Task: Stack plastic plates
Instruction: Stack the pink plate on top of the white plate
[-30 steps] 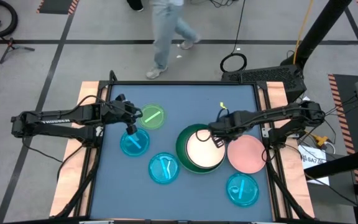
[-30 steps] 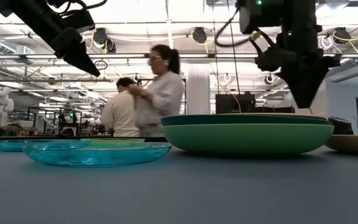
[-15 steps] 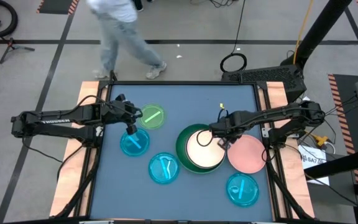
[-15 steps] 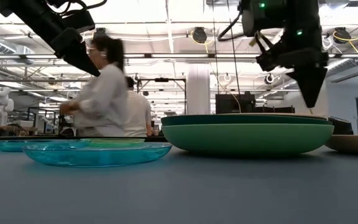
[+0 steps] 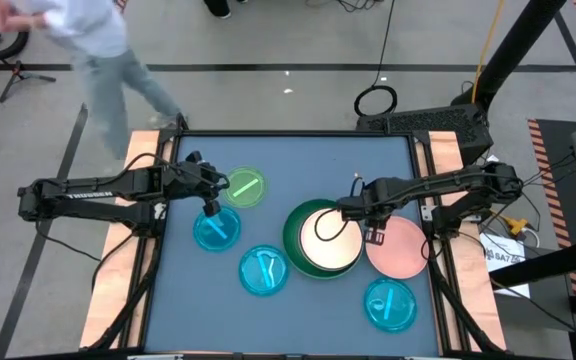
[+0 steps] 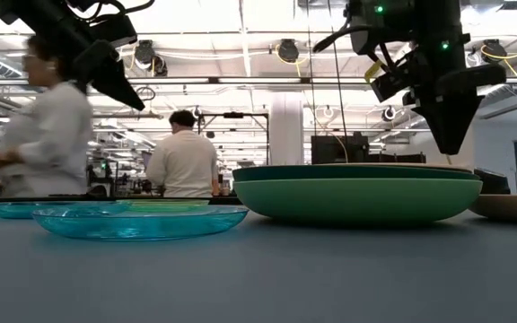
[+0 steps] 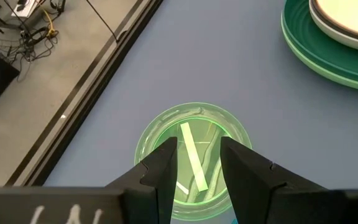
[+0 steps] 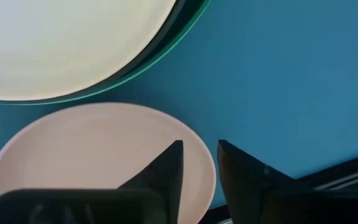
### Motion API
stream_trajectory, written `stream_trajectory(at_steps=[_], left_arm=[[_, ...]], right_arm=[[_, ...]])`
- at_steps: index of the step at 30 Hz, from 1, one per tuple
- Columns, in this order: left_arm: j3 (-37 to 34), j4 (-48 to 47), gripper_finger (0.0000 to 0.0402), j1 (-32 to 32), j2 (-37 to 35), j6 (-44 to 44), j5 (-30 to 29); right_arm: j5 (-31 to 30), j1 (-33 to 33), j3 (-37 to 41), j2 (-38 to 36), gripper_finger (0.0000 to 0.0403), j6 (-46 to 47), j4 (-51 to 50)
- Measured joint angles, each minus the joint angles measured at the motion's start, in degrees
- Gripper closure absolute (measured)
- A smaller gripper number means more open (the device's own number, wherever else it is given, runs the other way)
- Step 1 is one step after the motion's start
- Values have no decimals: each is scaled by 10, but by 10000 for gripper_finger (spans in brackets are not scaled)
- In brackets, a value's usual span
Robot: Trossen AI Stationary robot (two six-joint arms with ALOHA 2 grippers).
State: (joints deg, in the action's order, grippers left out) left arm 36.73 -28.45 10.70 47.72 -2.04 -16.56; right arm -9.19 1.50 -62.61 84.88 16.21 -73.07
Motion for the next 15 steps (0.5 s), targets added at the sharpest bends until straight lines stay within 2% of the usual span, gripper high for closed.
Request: stream_trajectory(at_steps=[8,15], left_arm=[[0,0,273,0,0,3,0],[0,0,273,0,0,3,0]], right_arm=[[0,0,0,0,254,-6,16],[-18,0,0,0,247,-4,24]])
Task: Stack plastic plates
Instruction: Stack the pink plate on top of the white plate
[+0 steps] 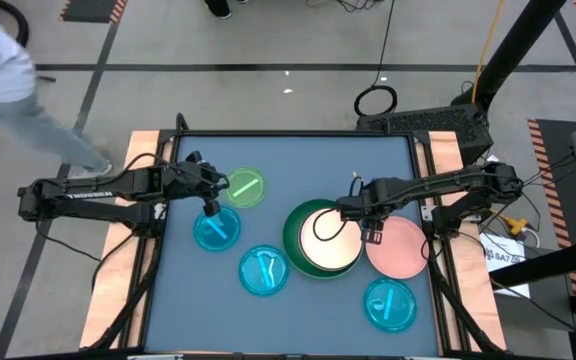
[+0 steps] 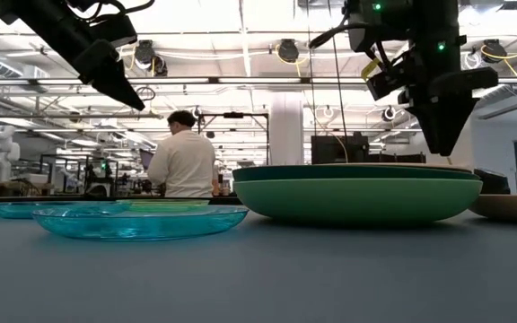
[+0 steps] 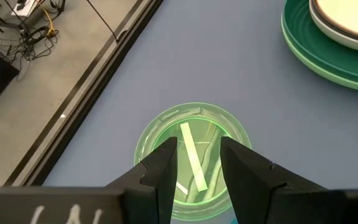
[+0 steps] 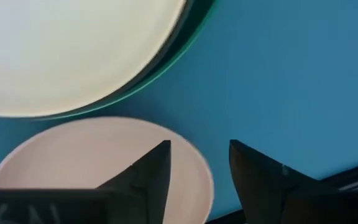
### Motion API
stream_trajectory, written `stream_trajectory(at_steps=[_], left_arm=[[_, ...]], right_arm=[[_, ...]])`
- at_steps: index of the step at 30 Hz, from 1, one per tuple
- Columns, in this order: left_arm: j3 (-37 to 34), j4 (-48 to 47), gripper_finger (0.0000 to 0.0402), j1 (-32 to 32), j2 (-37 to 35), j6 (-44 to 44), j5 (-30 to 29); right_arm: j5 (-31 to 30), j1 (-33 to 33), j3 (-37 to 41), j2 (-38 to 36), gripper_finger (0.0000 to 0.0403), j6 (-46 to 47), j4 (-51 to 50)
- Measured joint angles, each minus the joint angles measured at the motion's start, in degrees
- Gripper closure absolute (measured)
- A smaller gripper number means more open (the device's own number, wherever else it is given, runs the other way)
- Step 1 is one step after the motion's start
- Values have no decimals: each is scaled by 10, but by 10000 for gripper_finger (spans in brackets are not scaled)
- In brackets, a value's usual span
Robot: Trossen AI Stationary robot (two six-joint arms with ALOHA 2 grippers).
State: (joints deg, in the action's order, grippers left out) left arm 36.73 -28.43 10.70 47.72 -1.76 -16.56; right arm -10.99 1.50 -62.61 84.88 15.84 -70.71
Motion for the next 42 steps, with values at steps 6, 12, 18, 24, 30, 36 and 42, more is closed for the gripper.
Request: stream_trajectory(at_steps=[6,12,18,24,30,36,42], left_arm=[[0,0,273,0,0,1,0],[0,0,273,0,0,2,0],[0,0,273,0,0,2,0],[0,0,273,0,0,2,0],[0,0,273,0,0,2,0],[0,0,273,0,0,2,0],[0,16,273,0,0,1,0]], right_arm=[[-10,0,0,0,249,30,8],[-11,0,0,0,249,51,9],[-11,0,0,0,249,51,14],[-12,0,14,0,250,50,35],[-10,0,76,0,250,43,51],[-9,0,125,0,250,74,69],[-8,-1,131,0,250,34,91]])
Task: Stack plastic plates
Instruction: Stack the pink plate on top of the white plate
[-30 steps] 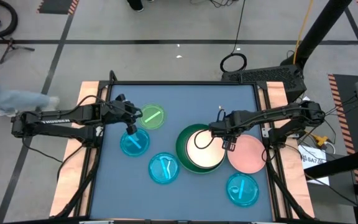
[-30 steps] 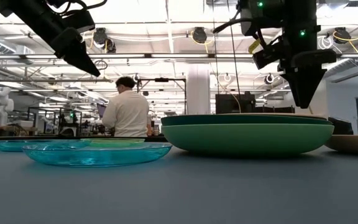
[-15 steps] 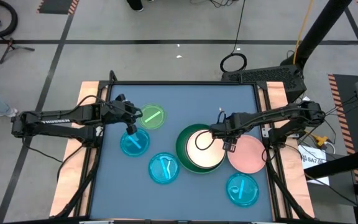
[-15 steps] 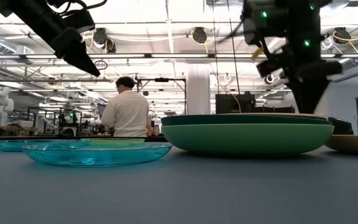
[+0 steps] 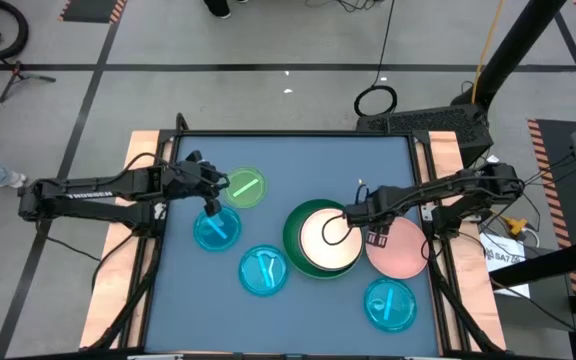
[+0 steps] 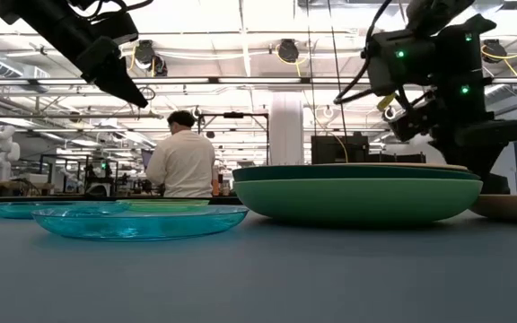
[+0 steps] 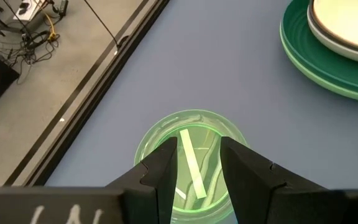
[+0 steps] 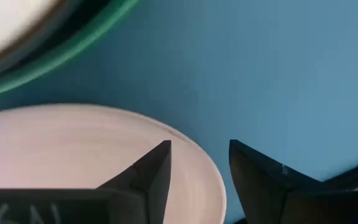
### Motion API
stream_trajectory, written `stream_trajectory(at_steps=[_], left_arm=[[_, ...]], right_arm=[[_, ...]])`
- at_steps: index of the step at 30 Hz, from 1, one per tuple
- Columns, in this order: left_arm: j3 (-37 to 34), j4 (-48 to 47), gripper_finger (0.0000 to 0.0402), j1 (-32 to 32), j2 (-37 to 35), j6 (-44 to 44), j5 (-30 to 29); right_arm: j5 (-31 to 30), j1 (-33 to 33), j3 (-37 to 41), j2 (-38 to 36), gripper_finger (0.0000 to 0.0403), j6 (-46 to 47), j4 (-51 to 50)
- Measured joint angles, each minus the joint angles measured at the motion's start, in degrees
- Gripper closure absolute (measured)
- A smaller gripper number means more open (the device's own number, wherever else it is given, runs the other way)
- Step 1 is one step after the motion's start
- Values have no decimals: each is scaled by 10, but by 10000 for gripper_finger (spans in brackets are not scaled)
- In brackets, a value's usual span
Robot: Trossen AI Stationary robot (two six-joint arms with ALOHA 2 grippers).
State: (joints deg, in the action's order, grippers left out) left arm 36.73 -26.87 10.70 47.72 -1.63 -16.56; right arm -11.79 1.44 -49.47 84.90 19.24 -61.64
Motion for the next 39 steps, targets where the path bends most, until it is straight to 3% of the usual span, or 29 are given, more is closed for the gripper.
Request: stream_trajectory(at_steps=[20,31,36,39], left_arm=[[0,0,273,0,0,-1,0],[0,-1,273,0,0,0,0],[0,-1,273,0,0,0,0],[0,-1,273,0,0,0,0]], right_arm=[[45,-65,1,6,256,-133,68],[54,-91,34,10,338,-157,92],[4,-98,31,9,388,-157,83],[-44,-105,18,9,396,-147,60]])
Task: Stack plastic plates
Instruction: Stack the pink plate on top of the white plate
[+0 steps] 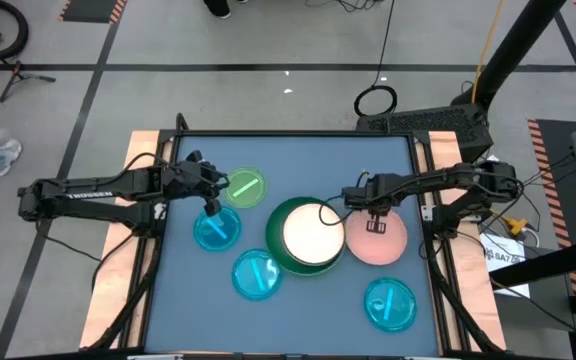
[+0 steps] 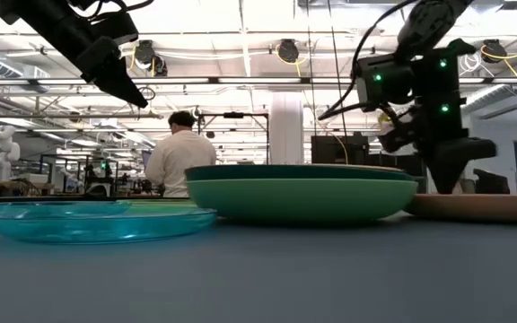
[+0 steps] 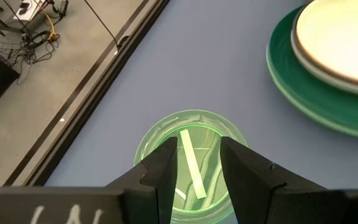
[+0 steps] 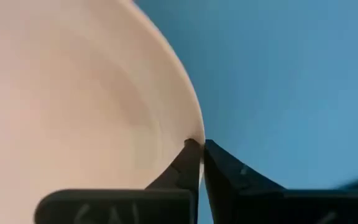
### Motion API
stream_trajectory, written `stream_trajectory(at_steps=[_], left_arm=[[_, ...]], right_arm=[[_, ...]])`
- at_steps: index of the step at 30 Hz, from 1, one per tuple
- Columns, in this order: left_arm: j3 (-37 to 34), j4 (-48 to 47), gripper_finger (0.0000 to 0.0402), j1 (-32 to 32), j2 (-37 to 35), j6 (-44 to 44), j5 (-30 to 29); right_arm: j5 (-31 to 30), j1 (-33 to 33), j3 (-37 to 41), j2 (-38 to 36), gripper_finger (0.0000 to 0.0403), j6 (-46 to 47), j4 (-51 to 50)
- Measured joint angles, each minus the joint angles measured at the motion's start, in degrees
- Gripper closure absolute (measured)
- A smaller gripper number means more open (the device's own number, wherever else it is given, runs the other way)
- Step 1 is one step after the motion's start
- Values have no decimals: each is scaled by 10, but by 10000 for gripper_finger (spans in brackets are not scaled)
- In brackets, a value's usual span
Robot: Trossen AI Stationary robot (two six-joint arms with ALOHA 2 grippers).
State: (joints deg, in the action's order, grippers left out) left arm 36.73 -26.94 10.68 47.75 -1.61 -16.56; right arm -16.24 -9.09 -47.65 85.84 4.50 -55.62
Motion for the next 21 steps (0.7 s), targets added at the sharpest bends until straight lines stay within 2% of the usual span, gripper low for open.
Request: stream_trajectory(at_steps=[7,17,21], left_arm=[[0,0,273,0,0,0,0],[0,0,273,0,0,0,0],[0,0,273,0,0,0,0]], right_arm=[[-48,-8,-66,-2,400,10,-97],[-139,-7,-238,-2,402,41,-283],[-140,-7,-303,-2,402,57,-315]])
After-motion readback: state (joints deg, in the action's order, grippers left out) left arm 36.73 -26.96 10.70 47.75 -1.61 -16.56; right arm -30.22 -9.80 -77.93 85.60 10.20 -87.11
